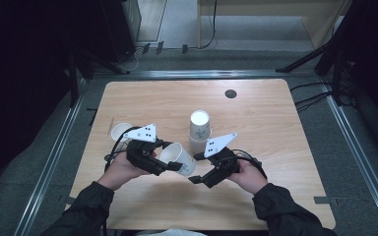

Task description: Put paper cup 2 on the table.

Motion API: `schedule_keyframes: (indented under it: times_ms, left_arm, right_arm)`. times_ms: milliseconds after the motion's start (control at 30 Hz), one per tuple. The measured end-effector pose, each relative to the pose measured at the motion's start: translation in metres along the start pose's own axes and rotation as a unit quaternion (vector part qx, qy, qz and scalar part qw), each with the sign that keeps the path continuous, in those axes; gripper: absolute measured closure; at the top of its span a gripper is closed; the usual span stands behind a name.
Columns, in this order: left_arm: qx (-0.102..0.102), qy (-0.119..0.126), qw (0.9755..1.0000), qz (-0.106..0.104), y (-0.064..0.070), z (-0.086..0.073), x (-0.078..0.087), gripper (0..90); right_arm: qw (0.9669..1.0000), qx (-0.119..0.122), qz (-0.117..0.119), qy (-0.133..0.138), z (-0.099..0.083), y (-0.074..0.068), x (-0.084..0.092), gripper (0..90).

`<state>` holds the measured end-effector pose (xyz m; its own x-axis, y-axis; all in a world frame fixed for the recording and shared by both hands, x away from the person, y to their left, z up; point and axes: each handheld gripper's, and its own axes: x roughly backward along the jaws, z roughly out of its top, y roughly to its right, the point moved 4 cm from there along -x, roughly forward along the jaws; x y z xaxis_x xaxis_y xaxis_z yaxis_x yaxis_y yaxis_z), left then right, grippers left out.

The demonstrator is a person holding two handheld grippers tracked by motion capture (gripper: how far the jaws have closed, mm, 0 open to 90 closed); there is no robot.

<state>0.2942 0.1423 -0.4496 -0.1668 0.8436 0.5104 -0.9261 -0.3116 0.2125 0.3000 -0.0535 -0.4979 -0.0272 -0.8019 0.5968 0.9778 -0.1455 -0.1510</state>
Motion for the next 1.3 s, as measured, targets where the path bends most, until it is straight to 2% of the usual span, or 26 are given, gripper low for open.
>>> schedule_keyframes:
  times_ms: [167,400,600,1000,1133,1300]
  left_arm:
    - [0.002,-0.006,0.9999,0.011,-0.004,-0.004,0.003,27.3]
    - [0.007,-0.015,0.9997,0.018,-0.005,-0.009,0.007,27.3]
    - [0.013,-0.022,0.9992,0.031,-0.006,-0.016,0.013,27.3]
    - [0.027,-0.037,0.9968,0.065,-0.013,-0.032,0.031,27.3]
    - [0.022,-0.056,0.9948,0.082,-0.017,-0.037,0.033,27.3]
    - [0.021,-0.079,0.9923,0.093,-0.025,-0.045,0.036,27.3]
  right_arm:
    - [0.9994,-0.010,-0.032,-0.011,-0.004,0.006,0.000,21.4]
    - [0.9980,-0.014,-0.061,-0.011,-0.006,0.015,0.002,22.3]
    - [0.9978,-0.001,-0.066,-0.008,-0.004,0.017,0.001,22.3]
    - [0.9970,-0.009,-0.076,-0.011,0.000,0.024,0.002,22.3]
    - [0.9970,-0.012,-0.075,-0.014,0.000,0.025,0.002,22.3]
    - [0.9971,-0.014,-0.073,-0.017,0.000,0.025,0.001,22.3]
